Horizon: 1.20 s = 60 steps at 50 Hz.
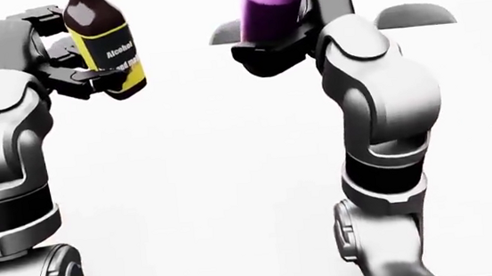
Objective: Move the drinks to the dining counter.
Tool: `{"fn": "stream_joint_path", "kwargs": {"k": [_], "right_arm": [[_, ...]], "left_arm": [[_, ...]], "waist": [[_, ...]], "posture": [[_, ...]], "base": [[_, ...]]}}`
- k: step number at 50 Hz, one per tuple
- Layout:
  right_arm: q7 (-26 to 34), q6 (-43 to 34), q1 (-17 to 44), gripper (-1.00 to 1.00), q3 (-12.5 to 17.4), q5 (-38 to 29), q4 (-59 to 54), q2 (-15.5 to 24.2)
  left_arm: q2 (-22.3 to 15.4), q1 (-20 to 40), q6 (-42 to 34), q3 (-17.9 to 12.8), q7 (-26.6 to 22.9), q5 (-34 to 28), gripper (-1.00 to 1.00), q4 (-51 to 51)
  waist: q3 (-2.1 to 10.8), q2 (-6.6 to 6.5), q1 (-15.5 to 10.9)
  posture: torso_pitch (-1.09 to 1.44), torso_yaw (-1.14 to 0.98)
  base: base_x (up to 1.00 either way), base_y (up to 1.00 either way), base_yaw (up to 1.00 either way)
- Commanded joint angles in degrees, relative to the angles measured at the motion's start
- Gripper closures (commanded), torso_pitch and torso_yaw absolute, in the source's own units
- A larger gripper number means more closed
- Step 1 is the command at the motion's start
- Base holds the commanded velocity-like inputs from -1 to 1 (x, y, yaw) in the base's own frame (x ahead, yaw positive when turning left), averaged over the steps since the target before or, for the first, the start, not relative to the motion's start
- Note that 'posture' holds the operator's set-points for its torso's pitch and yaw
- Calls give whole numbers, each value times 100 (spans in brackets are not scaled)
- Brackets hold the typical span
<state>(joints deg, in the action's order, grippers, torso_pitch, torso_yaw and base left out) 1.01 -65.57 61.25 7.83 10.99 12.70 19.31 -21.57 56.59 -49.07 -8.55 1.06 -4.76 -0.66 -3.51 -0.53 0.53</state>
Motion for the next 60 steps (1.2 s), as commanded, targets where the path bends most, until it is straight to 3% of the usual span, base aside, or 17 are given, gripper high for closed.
{"fn": "stream_joint_path", "kwargs": {"k": [1, 8, 19, 36, 47, 60], "right_arm": [[-3, 296, 217, 100, 47, -71, 54, 20], [-42, 864, 348, 100, -26, -306, -745, -106], [-237, 2616, 804, 100, -188, -852, -3160, -459], [-718, 4782, 1291, 100, -266, -1049, -6262, -853], [-883, 5365, 1241, 100, -302, -1187, -7128, -1016], [-878, 5340, 994, 100, -307, -1339, -7380, -986]], "left_arm": [[-103, 298, 287, -130, 81, -45, 100, 339], [-71, 289, 335, -115, 88, -64, 100, 295], [-26, 307, 349, -92, 79, -90, 100, 277], [5, 235, 529, -100, 113, -61, 100, 116], [11, 187, 624, -109, 134, -38, 100, 37], [76, 108, 714, -71, 159, -59, 100, -2]], "waist": [[258, -8, -5], [311, -77, -35], [192, -1, 4], [255, -23, -23], [305, -23, -40], [354, -12, -53]], "posture": [[0, 0], [0, 0], [0, 0], [0, 0], [0, 0], [0, 0]], "base": [[0, 0, 0], [0, 0, 0], [0, 0, 0], [0, 0, 0], [0, 0, 0], [0, 0, 0]]}}
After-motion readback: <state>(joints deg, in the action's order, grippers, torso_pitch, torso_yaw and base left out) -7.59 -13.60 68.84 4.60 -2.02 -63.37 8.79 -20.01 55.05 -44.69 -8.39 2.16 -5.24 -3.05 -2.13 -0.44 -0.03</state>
